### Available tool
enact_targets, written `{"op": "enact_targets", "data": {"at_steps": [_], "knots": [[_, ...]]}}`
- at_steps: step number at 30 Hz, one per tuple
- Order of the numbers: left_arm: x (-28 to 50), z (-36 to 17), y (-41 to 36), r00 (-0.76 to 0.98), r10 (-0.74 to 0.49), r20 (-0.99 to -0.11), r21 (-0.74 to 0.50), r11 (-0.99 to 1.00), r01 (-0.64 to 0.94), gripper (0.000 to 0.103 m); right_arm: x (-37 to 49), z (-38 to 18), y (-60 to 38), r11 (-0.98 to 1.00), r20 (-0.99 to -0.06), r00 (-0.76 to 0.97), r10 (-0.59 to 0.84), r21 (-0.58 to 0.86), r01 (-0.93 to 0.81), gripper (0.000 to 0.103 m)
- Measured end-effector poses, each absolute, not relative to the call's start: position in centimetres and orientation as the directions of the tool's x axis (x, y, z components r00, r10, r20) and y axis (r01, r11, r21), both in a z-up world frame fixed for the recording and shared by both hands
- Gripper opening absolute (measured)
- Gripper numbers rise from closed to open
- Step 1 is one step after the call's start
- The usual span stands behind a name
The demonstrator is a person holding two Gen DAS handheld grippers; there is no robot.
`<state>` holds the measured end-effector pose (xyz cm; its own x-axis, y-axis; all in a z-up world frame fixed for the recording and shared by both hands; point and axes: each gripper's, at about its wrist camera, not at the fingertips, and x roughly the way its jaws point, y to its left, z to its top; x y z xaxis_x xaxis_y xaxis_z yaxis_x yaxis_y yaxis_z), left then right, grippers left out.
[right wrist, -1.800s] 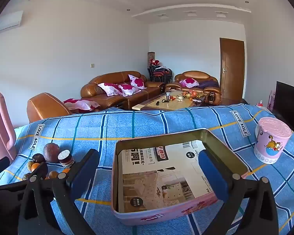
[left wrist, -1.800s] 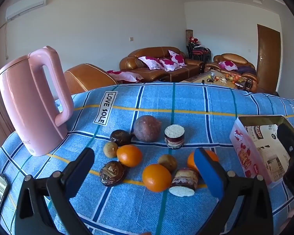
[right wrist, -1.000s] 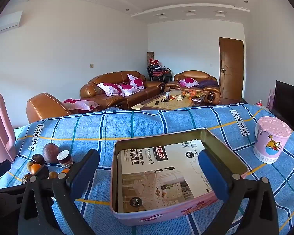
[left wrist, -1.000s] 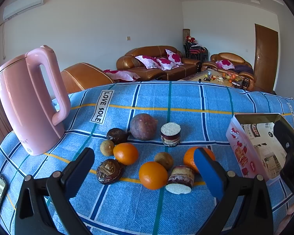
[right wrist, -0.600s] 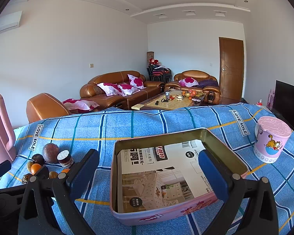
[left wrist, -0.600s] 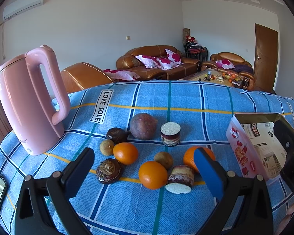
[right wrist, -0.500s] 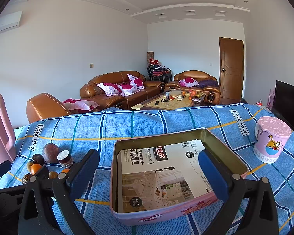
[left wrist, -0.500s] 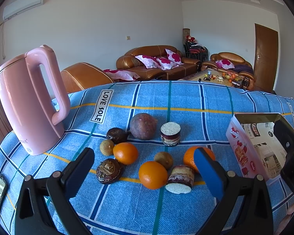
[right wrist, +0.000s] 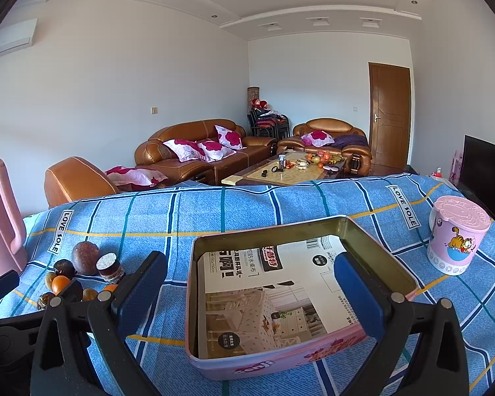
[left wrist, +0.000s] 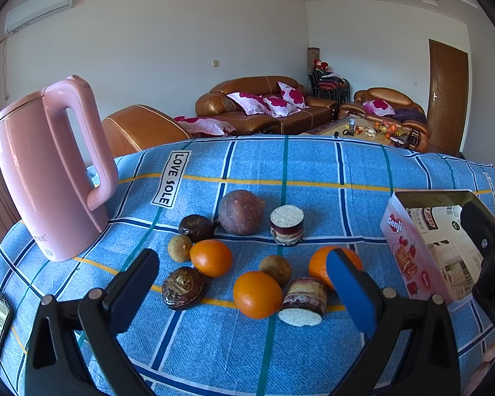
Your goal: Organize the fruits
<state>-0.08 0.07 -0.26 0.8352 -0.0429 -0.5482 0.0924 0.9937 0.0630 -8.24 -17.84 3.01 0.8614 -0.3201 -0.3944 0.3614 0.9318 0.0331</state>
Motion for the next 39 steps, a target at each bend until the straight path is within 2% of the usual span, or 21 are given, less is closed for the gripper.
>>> {"op": "enact_targets", "data": {"at_steps": [39], "knots": [[-0.02,-0.75,0.08,0.825,-0.049,-0.563,0.063,0.993,0.102,0.103,-8.08,3.02,-17.66,0.935,-0.396,0.863,-0.312,0.032,0.353,0.102]]}}
